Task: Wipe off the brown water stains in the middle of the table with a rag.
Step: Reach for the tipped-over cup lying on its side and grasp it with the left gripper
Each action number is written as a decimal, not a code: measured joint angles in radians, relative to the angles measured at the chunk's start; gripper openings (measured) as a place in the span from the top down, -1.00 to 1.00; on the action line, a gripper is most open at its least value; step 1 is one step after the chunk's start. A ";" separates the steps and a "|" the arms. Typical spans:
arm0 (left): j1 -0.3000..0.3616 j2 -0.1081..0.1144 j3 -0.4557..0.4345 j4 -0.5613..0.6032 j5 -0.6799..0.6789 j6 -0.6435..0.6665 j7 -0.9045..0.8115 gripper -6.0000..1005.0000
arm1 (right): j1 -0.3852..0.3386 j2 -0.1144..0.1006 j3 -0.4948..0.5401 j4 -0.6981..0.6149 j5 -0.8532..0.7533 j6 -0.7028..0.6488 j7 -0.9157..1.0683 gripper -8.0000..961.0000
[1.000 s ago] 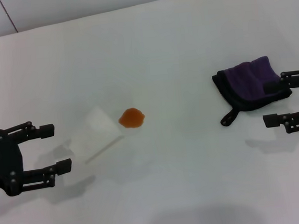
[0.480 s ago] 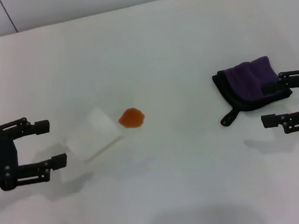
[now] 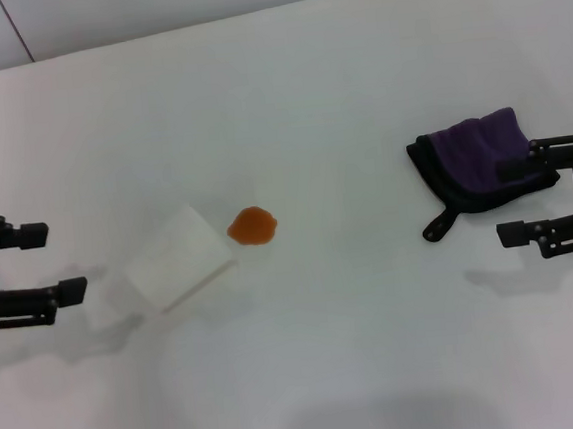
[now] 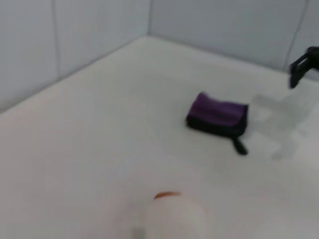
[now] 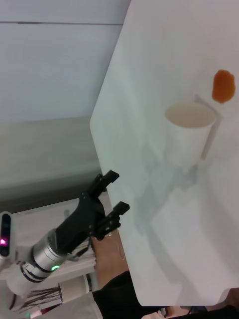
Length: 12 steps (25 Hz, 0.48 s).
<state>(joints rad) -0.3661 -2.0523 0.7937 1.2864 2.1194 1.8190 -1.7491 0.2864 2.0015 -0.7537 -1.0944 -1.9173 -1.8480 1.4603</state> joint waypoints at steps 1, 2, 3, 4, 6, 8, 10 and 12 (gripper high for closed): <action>-0.006 -0.002 0.000 0.023 0.023 0.001 -0.028 -0.71 | 0.001 0.000 0.000 0.000 0.000 0.000 0.000 -0.57; -0.010 -0.002 0.000 0.038 0.039 0.002 -0.048 -0.71 | 0.001 0.000 0.000 0.000 0.000 0.000 -0.001 -0.57; -0.015 -0.004 0.001 0.052 0.056 0.002 -0.061 -0.71 | 0.002 0.000 -0.001 0.001 0.000 -0.001 -0.001 -0.57; -0.022 -0.007 0.002 0.071 0.084 0.002 -0.077 -0.71 | 0.002 0.000 -0.001 0.001 0.000 -0.001 -0.001 -0.57; -0.035 -0.016 0.004 0.087 0.134 0.002 -0.085 -0.72 | 0.006 0.000 -0.004 0.003 0.001 0.000 -0.002 -0.57; -0.054 -0.024 0.007 0.088 0.184 0.000 -0.091 -0.72 | 0.009 0.000 -0.007 0.004 0.001 0.003 -0.002 -0.57; -0.074 -0.027 0.014 0.074 0.222 -0.010 -0.096 -0.72 | 0.012 0.000 -0.012 0.004 0.002 0.006 -0.002 -0.56; -0.085 -0.028 0.023 0.060 0.232 -0.029 -0.098 -0.72 | 0.013 0.000 -0.015 0.004 0.003 0.006 -0.002 -0.56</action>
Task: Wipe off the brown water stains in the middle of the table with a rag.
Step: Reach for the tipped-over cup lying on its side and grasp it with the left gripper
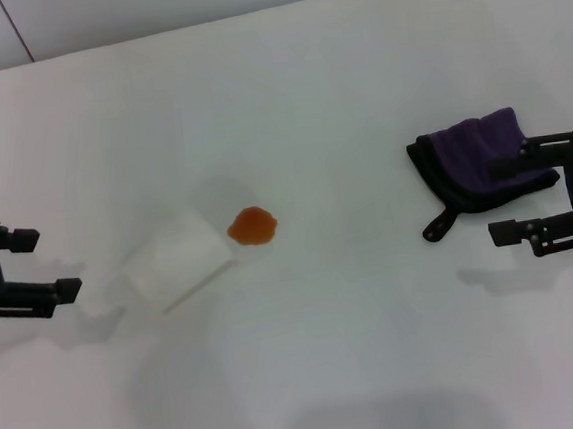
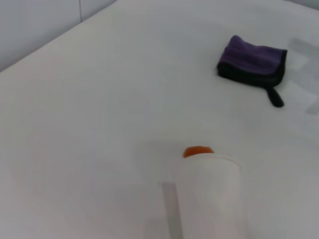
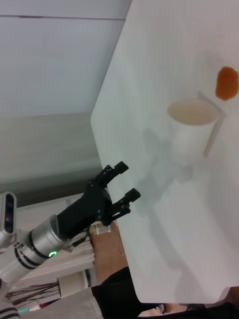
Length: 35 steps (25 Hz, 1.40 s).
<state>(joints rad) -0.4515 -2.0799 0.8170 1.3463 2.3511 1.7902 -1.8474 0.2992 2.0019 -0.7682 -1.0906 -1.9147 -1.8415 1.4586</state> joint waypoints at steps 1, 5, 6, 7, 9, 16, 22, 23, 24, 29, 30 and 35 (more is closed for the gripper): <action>-0.002 0.000 0.007 -0.005 0.001 -0.011 0.000 -0.72 | 0.000 0.000 -0.001 0.000 0.000 0.001 0.000 -0.56; -0.002 0.000 0.059 -0.016 0.003 -0.067 -0.001 -0.72 | 0.001 0.000 -0.008 0.002 0.000 0.009 -0.001 -0.56; -0.002 0.000 0.070 -0.025 0.003 -0.081 0.000 -0.72 | 0.002 0.000 -0.008 0.002 0.001 0.010 -0.001 -0.56; -0.003 0.000 0.082 -0.038 0.003 -0.099 0.001 -0.72 | 0.003 0.000 -0.008 0.002 0.001 0.011 -0.001 -0.56; -0.009 0.000 0.100 -0.064 -0.001 -0.125 0.006 -0.72 | 0.008 0.000 -0.009 0.002 0.000 0.012 -0.001 -0.56; -0.049 0.000 0.127 -0.169 -0.007 -0.188 0.021 -0.72 | 0.019 0.000 -0.010 0.003 -0.002 0.022 -0.001 -0.55; -0.062 -0.001 0.172 -0.218 -0.012 -0.250 0.016 -0.72 | 0.027 0.000 -0.010 0.003 -0.003 0.027 -0.001 -0.55; -0.064 -0.001 0.177 -0.226 -0.016 -0.258 0.017 -0.72 | 0.028 0.000 -0.010 0.003 -0.003 0.027 -0.001 -0.55; -0.066 -0.002 0.180 -0.234 -0.020 -0.262 0.017 -0.72 | 0.031 0.000 -0.010 0.003 -0.003 0.027 -0.001 -0.55; -0.080 -0.002 0.200 -0.276 -0.039 -0.295 0.020 -0.72 | 0.042 0.001 -0.019 0.006 -0.003 0.036 -0.001 -0.55; -0.082 -0.002 0.207 -0.283 -0.043 -0.299 0.020 -0.72 | 0.045 0.001 -0.022 0.007 -0.003 0.039 -0.001 -0.55; -0.096 -0.002 0.240 -0.322 -0.052 -0.324 0.015 -0.72 | 0.053 0.001 -0.032 0.012 -0.003 0.048 -0.001 -0.54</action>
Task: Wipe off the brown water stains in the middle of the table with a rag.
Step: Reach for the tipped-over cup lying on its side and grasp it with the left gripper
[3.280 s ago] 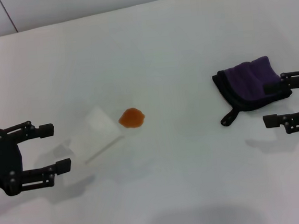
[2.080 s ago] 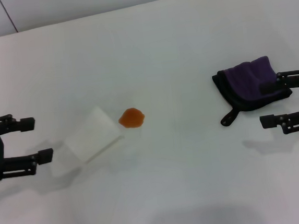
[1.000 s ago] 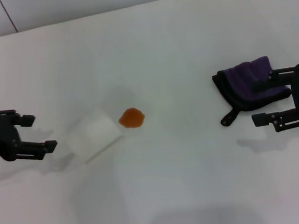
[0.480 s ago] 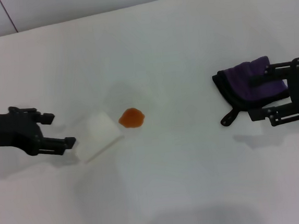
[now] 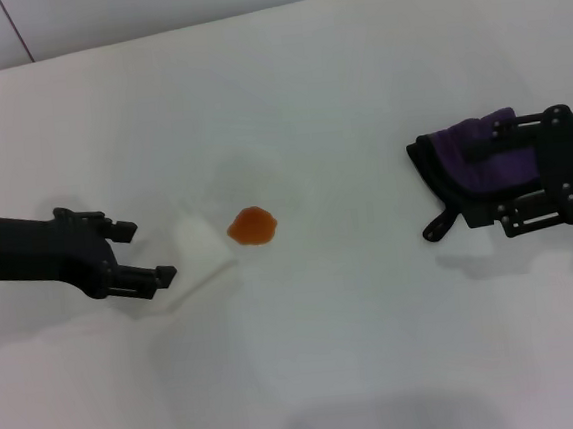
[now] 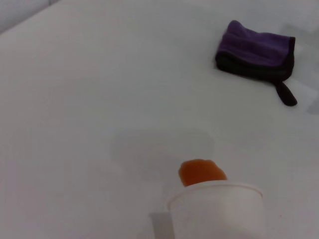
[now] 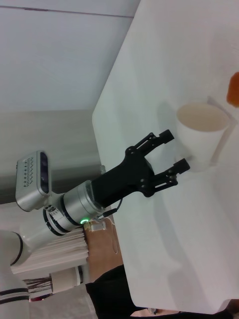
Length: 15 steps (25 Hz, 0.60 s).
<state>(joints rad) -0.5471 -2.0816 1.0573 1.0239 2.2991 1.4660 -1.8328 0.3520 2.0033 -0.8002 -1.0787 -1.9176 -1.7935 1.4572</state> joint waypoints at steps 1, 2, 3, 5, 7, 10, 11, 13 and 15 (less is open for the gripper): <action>-0.005 0.000 0.003 -0.012 -0.001 -0.004 -0.001 -0.72 | 0.001 0.000 -0.002 0.000 0.000 0.002 0.000 -0.54; -0.009 0.000 0.004 -0.022 -0.001 -0.006 -0.002 -0.72 | 0.002 0.000 -0.003 0.000 0.000 0.004 0.000 -0.54; -0.011 0.000 0.004 -0.031 -0.001 -0.008 -0.002 -0.72 | 0.003 0.000 -0.004 0.000 0.000 0.005 0.000 -0.54; -0.014 0.000 0.004 -0.043 0.000 -0.017 -0.002 -0.72 | 0.007 0.000 -0.004 0.001 0.000 0.005 0.000 -0.54; -0.015 0.000 0.007 -0.051 0.001 -0.030 -0.002 -0.72 | 0.010 0.000 -0.006 0.002 0.000 0.005 0.000 -0.54; -0.017 0.000 0.017 -0.068 -0.003 -0.048 0.002 -0.72 | 0.013 0.000 -0.012 0.002 0.000 0.006 0.000 -0.54; -0.018 0.000 0.018 -0.073 -0.004 -0.054 0.005 -0.72 | 0.016 0.000 -0.014 0.002 0.000 0.007 0.000 -0.54; -0.021 0.000 0.027 -0.087 -0.005 -0.066 0.008 -0.72 | 0.021 0.000 -0.020 0.003 0.000 0.010 0.000 -0.54; -0.027 0.000 0.042 -0.102 -0.007 -0.081 0.009 -0.72 | 0.023 0.000 -0.025 0.003 0.000 0.012 0.000 -0.53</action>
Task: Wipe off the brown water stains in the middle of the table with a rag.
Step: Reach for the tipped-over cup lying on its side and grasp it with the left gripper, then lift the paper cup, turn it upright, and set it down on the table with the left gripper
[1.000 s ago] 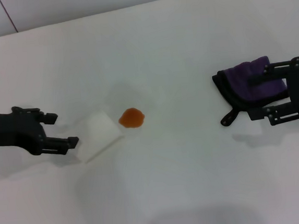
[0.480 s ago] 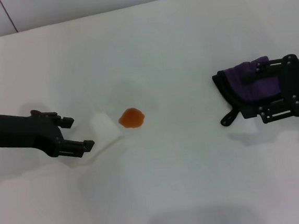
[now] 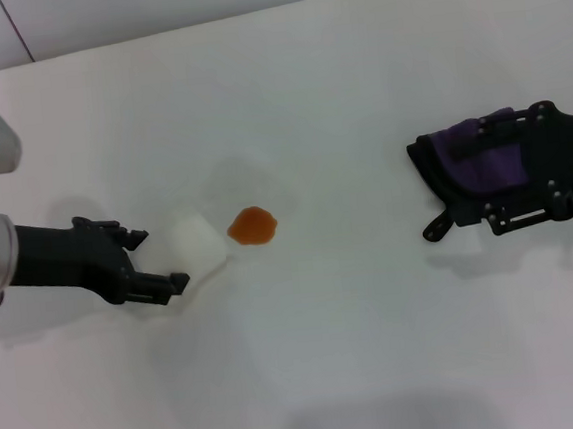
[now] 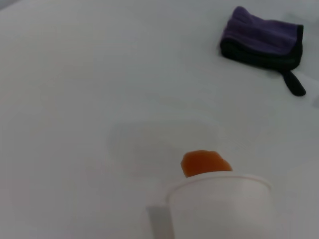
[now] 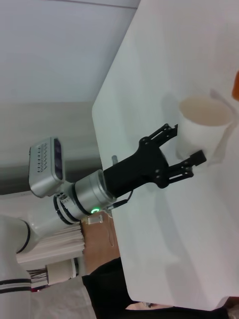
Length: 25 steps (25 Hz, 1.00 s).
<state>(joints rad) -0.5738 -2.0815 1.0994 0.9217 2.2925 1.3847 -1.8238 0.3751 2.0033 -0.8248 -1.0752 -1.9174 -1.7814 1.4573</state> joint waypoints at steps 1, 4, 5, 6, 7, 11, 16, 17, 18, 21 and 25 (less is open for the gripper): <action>-0.001 0.000 0.005 -0.003 0.000 -0.004 0.000 -0.72 | 0.001 0.000 -0.004 0.000 0.000 0.002 0.000 -0.53; -0.003 -0.001 0.017 -0.013 -0.004 -0.018 0.003 -0.72 | 0.004 0.000 -0.013 0.000 0.000 0.009 0.000 -0.53; -0.003 -0.001 0.021 -0.017 -0.007 -0.023 0.004 -0.72 | 0.004 0.000 -0.015 0.000 0.000 0.011 0.000 -0.53; -0.003 -0.001 0.024 -0.019 -0.011 -0.026 0.006 -0.72 | 0.006 0.000 -0.017 0.000 0.000 0.013 0.000 -0.53; -0.003 -0.001 0.026 -0.020 -0.016 -0.028 0.008 -0.72 | 0.006 0.000 -0.017 0.000 0.000 0.014 0.000 -0.53; -0.003 -0.002 0.027 -0.021 -0.034 -0.034 0.019 -0.72 | 0.007 0.000 -0.017 0.000 0.000 0.015 0.000 -0.53; -0.002 -0.002 0.027 -0.027 -0.038 -0.039 0.029 -0.71 | 0.008 0.000 -0.017 0.000 0.000 0.015 0.000 -0.52; -0.003 -0.002 0.027 -0.031 -0.038 -0.039 0.030 -0.71 | 0.008 0.000 -0.017 0.000 0.000 0.015 0.000 -0.52; -0.003 -0.002 0.027 -0.035 -0.038 -0.039 0.031 -0.71 | 0.008 0.000 -0.017 0.000 0.000 0.016 0.000 -0.52; -0.003 -0.001 0.027 -0.038 -0.039 -0.039 0.033 -0.64 | 0.009 0.000 -0.017 0.000 0.000 0.017 0.000 -0.52; -0.004 0.001 0.026 -0.033 -0.041 -0.035 0.034 -0.51 | 0.012 0.000 -0.017 0.000 0.000 0.018 0.001 -0.52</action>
<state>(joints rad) -0.5780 -2.0810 1.1256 0.8884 2.2510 1.3496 -1.7903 0.3876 2.0033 -0.8421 -1.0753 -1.9175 -1.7634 1.4578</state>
